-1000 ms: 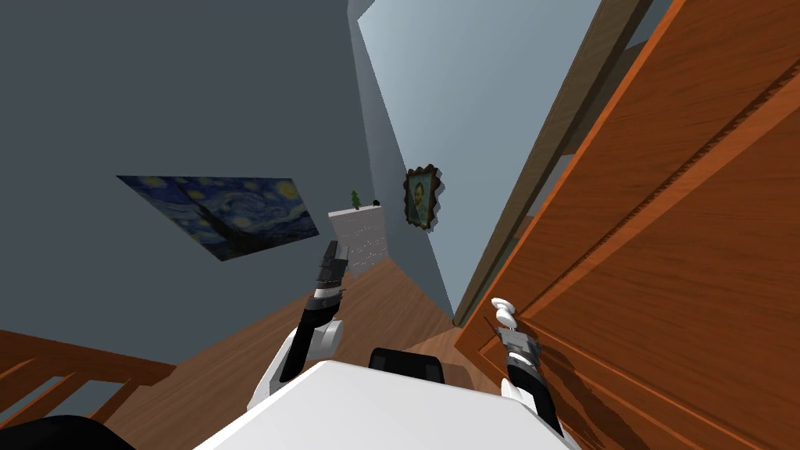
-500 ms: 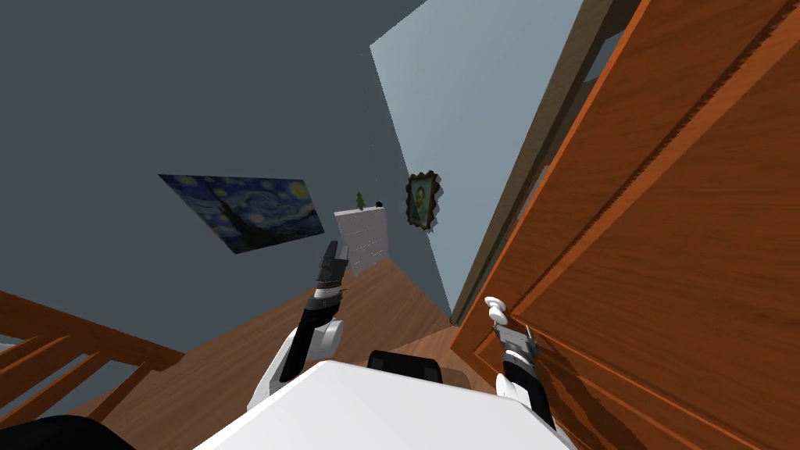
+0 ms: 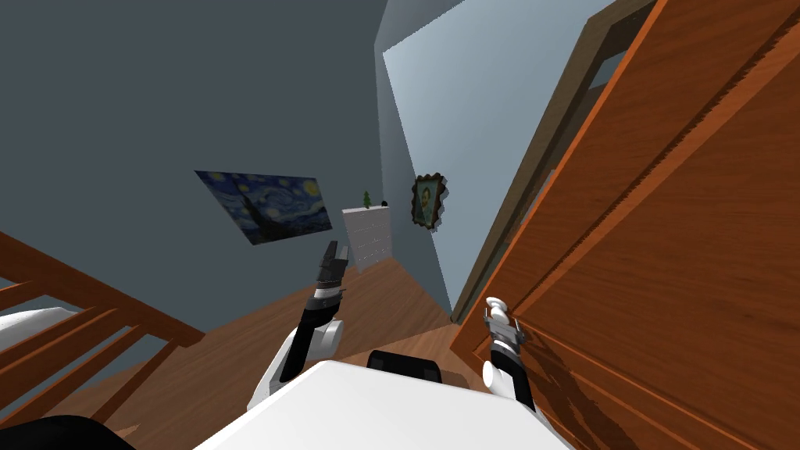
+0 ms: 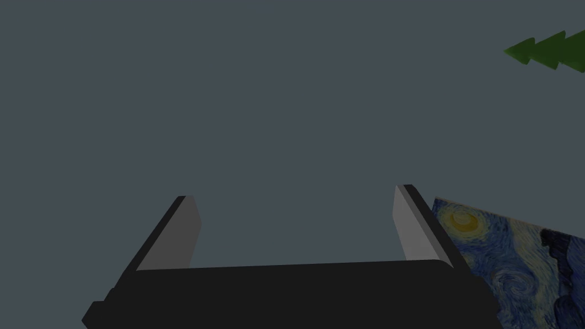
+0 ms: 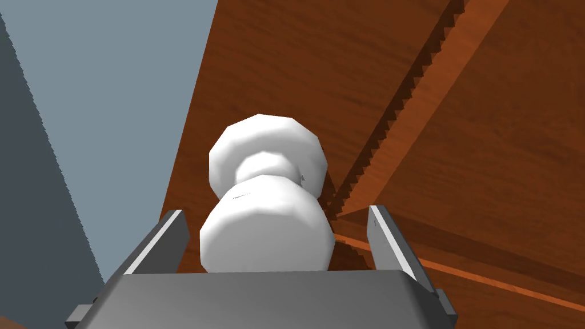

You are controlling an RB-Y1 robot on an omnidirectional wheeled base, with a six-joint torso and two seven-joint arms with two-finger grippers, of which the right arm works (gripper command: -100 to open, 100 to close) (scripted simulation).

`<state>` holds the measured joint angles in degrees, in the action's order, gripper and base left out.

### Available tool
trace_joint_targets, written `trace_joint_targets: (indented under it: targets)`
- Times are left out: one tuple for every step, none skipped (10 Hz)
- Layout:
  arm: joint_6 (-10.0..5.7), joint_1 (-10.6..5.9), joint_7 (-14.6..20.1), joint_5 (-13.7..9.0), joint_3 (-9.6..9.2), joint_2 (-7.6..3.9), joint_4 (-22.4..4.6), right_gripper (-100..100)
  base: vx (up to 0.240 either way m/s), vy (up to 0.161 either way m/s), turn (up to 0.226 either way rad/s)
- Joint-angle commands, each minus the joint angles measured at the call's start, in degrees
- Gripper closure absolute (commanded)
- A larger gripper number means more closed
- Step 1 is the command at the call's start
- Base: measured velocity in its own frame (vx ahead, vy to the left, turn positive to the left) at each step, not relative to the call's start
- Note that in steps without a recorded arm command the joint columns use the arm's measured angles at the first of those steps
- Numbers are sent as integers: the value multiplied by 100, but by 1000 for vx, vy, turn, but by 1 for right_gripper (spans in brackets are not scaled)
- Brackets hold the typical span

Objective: Pull the door open

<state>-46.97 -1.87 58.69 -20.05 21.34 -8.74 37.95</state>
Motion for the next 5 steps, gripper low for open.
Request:
trace_joint_targets:
  targets:
    - [24, -17, 206, -67, -13, 92, 80, -100, -93, -6, 24]
    - [28, -40, 324, -108, -21, 148, 109, -100, -91, -8, 31]
    - [32, -64, 442, -149, -28, 204, 139, -100, -97, 3, 29]
    - [35, -87, 557, -189, -35, 259, 167, -100, -99, 0, 23]
    - [39, -109, 670, -228, -42, 313, 195, -100, -97, 6, 28]
